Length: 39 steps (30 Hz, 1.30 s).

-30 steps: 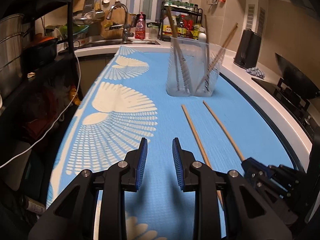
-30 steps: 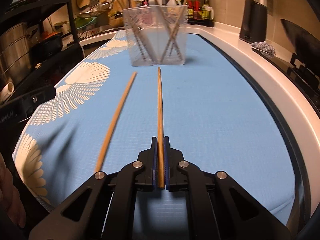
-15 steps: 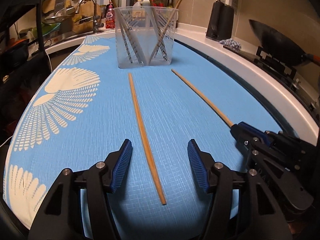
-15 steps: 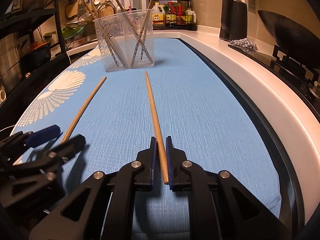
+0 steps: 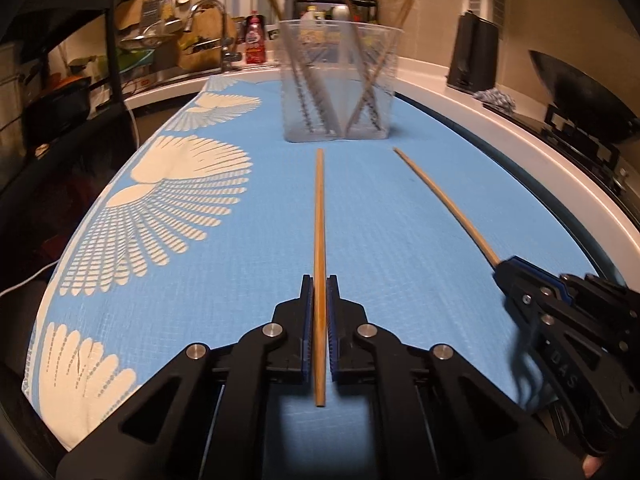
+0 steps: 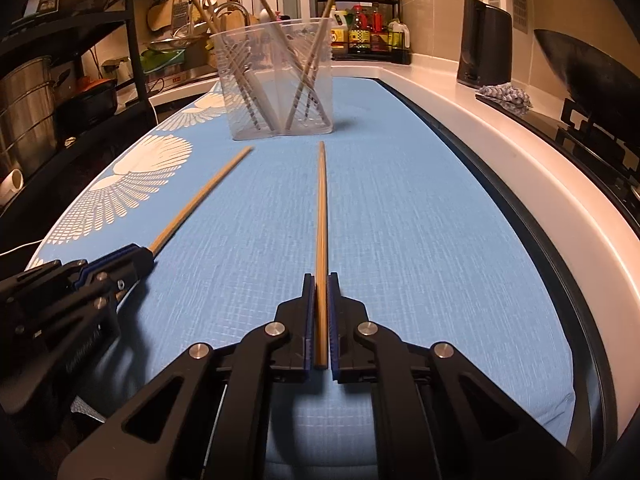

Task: Organize utensils
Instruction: 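Close the left gripper on the last wooden chopstick, then lift both held chopsticks and carry them over the clear container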

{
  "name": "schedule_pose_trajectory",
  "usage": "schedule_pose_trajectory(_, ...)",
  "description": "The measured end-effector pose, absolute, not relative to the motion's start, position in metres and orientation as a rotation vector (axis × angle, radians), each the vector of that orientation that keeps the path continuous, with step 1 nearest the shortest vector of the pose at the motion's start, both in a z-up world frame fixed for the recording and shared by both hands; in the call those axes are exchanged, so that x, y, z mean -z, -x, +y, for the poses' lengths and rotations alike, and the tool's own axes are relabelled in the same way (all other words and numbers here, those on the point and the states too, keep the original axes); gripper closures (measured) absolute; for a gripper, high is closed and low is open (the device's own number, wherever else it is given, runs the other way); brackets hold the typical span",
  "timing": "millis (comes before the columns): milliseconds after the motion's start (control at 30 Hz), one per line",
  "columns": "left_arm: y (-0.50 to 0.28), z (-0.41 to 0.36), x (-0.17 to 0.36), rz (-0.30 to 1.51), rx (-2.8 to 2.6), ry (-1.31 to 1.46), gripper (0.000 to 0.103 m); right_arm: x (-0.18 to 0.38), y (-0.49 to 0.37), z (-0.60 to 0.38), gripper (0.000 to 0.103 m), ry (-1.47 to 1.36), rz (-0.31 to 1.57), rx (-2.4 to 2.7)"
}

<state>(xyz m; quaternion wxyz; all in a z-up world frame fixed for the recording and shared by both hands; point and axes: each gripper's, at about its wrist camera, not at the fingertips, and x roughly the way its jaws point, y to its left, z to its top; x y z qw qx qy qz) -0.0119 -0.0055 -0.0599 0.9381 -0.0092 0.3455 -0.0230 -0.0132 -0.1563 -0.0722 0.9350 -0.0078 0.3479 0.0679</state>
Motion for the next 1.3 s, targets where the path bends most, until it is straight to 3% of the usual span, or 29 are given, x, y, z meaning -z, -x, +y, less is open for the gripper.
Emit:
schedule_pose_trajectory(1000, 0.015, 0.0, 0.064, 0.692, 0.041, 0.037, 0.096, 0.072, 0.008, -0.159, 0.096, 0.03, 0.707, -0.135)
schedule_pose_trajectory(1300, 0.031, -0.002, 0.033, 0.562, 0.025, -0.012, 0.096, 0.038, 0.019, -0.16, 0.096, 0.047, 0.622, -0.141)
